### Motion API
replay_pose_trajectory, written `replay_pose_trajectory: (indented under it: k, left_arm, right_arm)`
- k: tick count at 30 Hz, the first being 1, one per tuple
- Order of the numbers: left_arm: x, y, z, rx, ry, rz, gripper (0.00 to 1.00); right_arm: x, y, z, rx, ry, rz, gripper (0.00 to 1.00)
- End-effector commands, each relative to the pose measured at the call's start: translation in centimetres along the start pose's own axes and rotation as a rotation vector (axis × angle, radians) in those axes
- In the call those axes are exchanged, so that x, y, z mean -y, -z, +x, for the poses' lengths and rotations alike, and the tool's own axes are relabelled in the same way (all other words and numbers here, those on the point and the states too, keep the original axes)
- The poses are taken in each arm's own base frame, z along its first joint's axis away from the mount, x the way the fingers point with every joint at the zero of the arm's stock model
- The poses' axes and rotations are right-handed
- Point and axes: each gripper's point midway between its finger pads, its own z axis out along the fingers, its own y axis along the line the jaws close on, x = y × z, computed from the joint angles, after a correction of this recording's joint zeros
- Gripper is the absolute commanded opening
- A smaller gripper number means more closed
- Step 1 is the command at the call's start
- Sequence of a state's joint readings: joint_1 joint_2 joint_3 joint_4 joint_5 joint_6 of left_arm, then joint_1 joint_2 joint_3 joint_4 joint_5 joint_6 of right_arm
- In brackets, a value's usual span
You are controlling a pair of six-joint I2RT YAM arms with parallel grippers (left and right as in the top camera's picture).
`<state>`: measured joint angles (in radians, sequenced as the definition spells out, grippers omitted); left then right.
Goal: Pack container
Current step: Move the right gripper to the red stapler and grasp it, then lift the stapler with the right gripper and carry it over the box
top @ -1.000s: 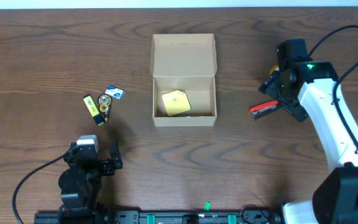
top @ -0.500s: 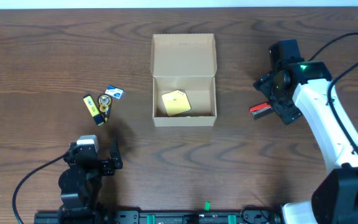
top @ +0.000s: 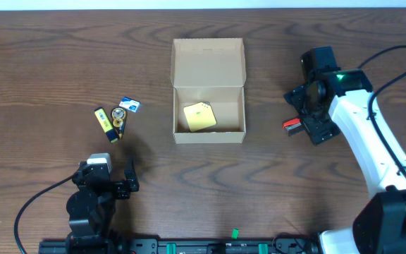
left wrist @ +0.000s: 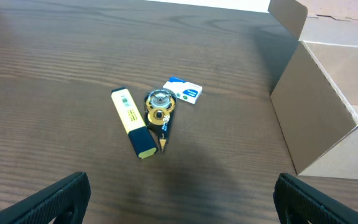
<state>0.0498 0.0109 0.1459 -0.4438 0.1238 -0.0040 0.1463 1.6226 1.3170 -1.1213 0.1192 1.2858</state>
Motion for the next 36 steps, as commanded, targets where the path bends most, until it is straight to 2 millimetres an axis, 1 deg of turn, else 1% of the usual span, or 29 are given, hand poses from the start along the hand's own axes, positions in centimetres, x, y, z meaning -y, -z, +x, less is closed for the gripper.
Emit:
replay_pose_trajectory:
  k: [1, 6, 9, 11, 14, 17, 19, 21, 23, 26, 32, 36]
  left_arm:
    - [-0.1, -0.3, 0.7, -0.012, 0.009, -0.002, 0.95]
    - [-0.1, -0.3, 0.7, -0.011, 0.009, -0.002, 0.95]
    - [-0.1, -0.3, 0.7, -0.012, 0.009, -0.002, 0.95]
    - [-0.1, -0.3, 0.7, -0.012, 0.009, -0.002, 0.95]
    - [-0.1, -0.3, 0.7, -0.012, 0.009, -0.002, 0.95]
    - [-0.1, -0.3, 0.7, -0.012, 0.009, -0.002, 0.95]
    - [-0.1, -0.3, 0.7, -0.012, 0.009, -0.002, 0.95]
    - [-0.1, -0.3, 0.7, -0.012, 0.009, -0.002, 0.95]
    - [-0.1, -0.3, 0.7, -0.011, 0.009, -0.002, 0.95]
    - [-0.1, -0.3, 0.7, -0.012, 0.009, -0.002, 0.95]
    - [-0.1, -0.3, 0.7, -0.012, 0.009, -0.002, 0.95]
    - [-0.1, -0.3, 0.7, -0.011, 0.009, -0.002, 0.95]
  right_arm:
    - [0.3, -1.1, 0.5, -0.015, -0.094, 0.031, 0.99]
    - [0.7, -4.2, 1.7, -0.085, -0.128, 0.120, 0.99]
    - [1.2, -5.8, 1.8, -0.126, -0.195, 0.171, 0.99]
    - [1.5, -6.5, 1.7, -0.151, -0.217, 0.192, 0.98]
    - [1.9, -7.2, 1.0, -0.164, -0.247, 0.208, 0.98]
    - [1.8, -7.5, -0.3, -0.137, -0.214, 0.191, 0.97]
    - [1.3, -7.8, -1.4, -0.100, -0.168, 0.163, 0.96]
    - [0.4, -8.0, -2.3, -0.063, -0.122, 0.119, 0.94]
    - [-0.4, -8.3, -2.9, -0.044, -0.098, 0.088, 0.94]
    - [-0.5, -8.8, -3.1, -0.046, -0.097, 0.089, 0.93]
    - [-0.1, -10.6, -2.3, -0.119, -0.113, 0.117, 0.91]
    - [-0.7, -11.3, -2.5, -0.118, -0.090, 0.098, 0.88]
